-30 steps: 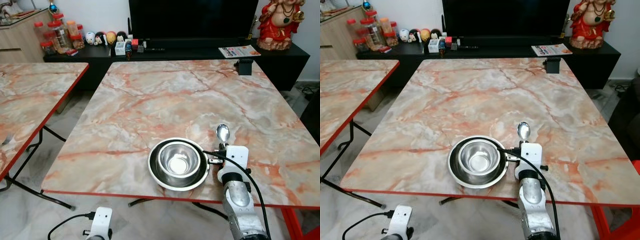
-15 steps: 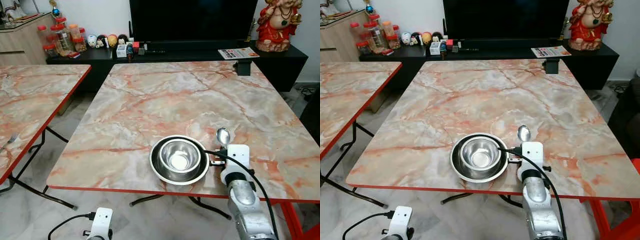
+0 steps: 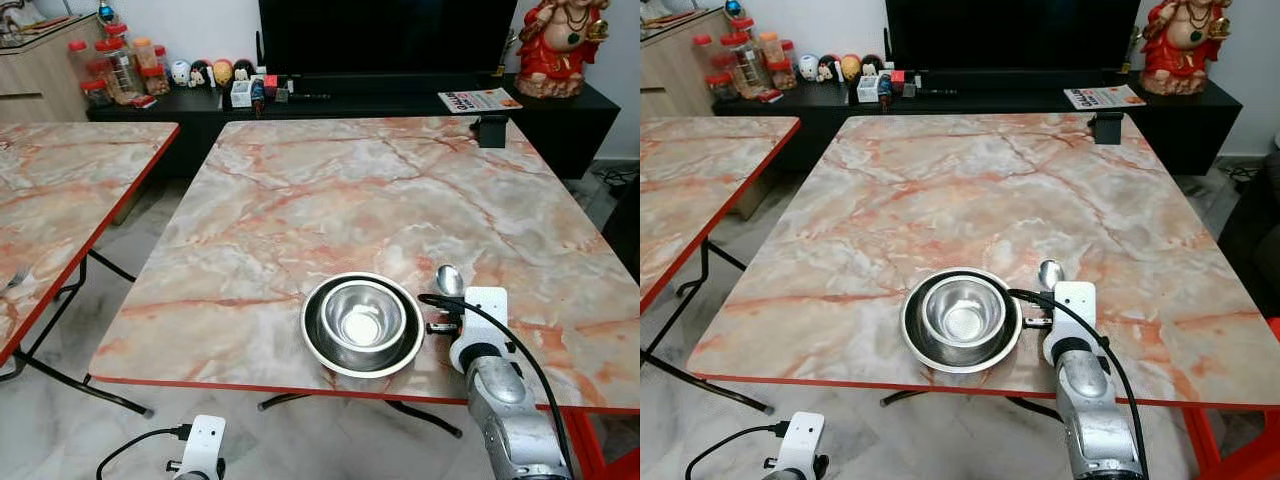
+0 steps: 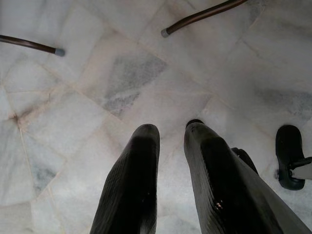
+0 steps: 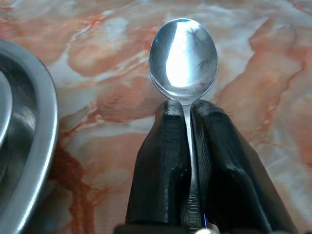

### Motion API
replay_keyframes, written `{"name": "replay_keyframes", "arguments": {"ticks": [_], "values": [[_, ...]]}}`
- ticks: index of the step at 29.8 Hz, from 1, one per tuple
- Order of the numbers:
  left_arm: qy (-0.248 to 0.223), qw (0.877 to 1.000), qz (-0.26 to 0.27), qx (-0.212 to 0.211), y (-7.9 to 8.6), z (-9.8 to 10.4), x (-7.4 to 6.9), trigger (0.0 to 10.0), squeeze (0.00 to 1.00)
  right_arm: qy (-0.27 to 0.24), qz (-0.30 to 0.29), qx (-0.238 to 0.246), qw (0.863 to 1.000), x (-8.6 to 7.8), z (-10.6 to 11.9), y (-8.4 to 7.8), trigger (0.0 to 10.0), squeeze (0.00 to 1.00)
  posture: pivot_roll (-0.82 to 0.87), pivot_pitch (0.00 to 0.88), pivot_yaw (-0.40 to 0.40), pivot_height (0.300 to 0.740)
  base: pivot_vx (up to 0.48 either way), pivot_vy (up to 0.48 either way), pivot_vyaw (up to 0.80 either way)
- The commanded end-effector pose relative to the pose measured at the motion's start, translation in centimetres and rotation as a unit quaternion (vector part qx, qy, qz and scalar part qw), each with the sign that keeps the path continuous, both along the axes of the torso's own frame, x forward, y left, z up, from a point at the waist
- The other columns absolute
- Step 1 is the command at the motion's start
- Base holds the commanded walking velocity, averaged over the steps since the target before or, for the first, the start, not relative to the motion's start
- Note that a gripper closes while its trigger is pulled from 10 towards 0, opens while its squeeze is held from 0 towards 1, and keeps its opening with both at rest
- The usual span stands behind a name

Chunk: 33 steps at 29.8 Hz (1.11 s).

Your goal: Setting the table

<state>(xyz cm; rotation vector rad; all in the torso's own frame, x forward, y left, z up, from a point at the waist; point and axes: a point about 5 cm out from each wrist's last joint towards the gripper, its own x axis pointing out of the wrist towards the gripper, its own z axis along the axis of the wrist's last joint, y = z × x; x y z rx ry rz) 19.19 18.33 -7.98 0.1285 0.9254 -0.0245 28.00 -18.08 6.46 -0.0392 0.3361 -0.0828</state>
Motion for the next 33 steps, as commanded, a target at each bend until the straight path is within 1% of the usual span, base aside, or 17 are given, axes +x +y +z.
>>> {"name": "replay_keyframes", "arguments": {"ticks": [1,5,11,17,20,25,27,29,33], "values": [[0.005,1.0,-0.004,0.0,0.1,-0.1,-0.1,10.0,0.0,0.003,-0.001,0.008,1.0,-0.1,0.0,0.3,10.0,0.0,-0.14,0.0,0.054,0.74,0.0,0.0,0.0],[0.006,1.0,-0.004,0.001,0.2,-0.1,-0.1,10.0,0.0,0.009,0.0,0.015,1.0,-0.2,-0.2,0.7,10.0,0.0,-0.14,0.0,0.056,0.74,0.0,0.0,0.0],[0.007,1.0,-0.006,0.0,0.2,-0.1,-0.2,10.0,0.0,0.01,-0.008,0.011,1.0,-0.3,-0.2,0.2,10.0,0.0,-0.14,0.0,0.056,0.74,0.0,0.0,0.0],[0.007,1.0,-0.007,-0.002,0.1,-0.1,-0.2,10.0,0.0,0.015,-0.023,-0.004,1.0,-0.4,-0.2,-1.5,10.0,0.0,-0.14,0.0,0.057,0.74,0.0,0.0,0.0],[0.008,1.0,-0.007,-0.002,0.1,-0.1,-0.2,10.0,0.0,0.016,-0.019,-0.008,1.0,-0.3,-0.2,-1.7,10.0,0.0,-0.14,0.0,0.057,0.74,0.0,0.0,0.0],[0.008,1.0,-0.007,-0.002,0.1,-0.1,-0.1,10.0,0.0,0.017,-0.011,-0.007,1.0,-0.2,-0.2,-1.6,10.0,0.0,-0.14,0.0,0.057,0.74,0.0,0.0,0.0],[0.008,1.0,-0.007,-0.002,0.2,-0.1,-0.2,10.0,0.0,0.019,0.007,0.0,1.0,-0.1,-0.3,-1.0,10.0,0.0,-0.14,0.0,0.055,0.74,0.0,0.0,0.0],[0.008,1.0,-0.007,-0.002,0.2,-0.1,-0.2,10.0,0.0,0.019,0.016,0.004,1.0,-0.1,-0.3,-0.7,10.0,0.0,-0.14,0.0,0.055,0.74,0.0,0.0,0.0],[0.008,1.0,-0.006,-0.002,0.1,-0.1,-0.2,10.0,0.0,0.026,0.017,0.003,1.0,-0.2,-0.7,-0.5,10.0,0.0,-0.13,0.0,0.054,0.74,0.0,0.0,0.0]]}}
